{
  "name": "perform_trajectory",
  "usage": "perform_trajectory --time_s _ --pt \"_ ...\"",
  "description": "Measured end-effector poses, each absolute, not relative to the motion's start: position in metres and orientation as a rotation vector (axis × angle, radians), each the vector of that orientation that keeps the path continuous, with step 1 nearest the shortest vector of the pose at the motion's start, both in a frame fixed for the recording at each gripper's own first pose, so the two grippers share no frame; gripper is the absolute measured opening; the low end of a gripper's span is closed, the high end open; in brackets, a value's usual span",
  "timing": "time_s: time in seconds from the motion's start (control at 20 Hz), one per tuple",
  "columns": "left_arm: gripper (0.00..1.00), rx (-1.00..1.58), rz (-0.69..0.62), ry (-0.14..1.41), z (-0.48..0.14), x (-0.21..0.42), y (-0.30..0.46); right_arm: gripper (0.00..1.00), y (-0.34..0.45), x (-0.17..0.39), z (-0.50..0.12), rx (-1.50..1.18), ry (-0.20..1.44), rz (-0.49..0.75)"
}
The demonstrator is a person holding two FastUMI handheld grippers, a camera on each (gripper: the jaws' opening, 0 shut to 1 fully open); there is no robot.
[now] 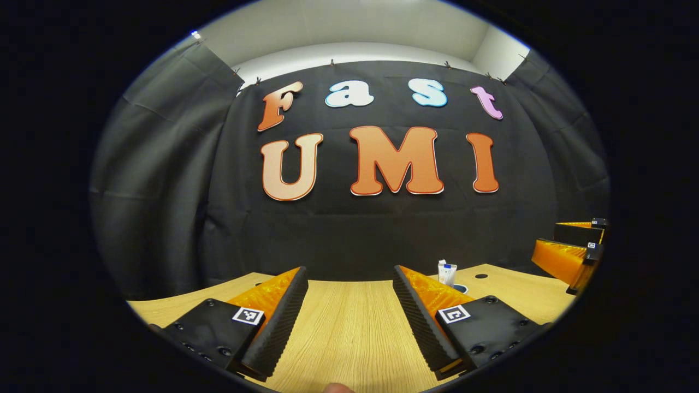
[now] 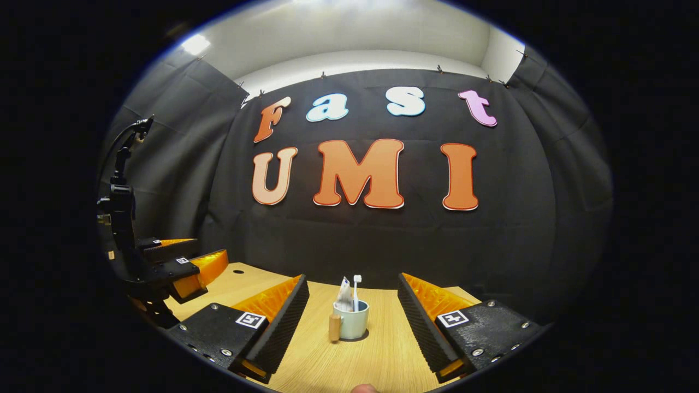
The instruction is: Put the toothbrush and toothpaste on the desktop into the cup, then pick up the cup and place it on the coaster on the desktop.
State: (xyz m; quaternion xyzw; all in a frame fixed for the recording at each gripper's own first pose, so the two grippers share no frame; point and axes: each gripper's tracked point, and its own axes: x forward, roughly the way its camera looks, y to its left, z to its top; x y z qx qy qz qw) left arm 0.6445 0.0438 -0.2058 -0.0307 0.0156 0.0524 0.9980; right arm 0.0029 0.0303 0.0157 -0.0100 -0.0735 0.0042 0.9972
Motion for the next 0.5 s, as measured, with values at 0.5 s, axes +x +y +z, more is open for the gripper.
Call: perform_trajectory --time_s 0.5 --pt "1.00 -0.046 0.128 0.043 -0.204 0.651 0.041 0.98 0.009 -0.002 0.021 -0.009 -0.167 0.000"
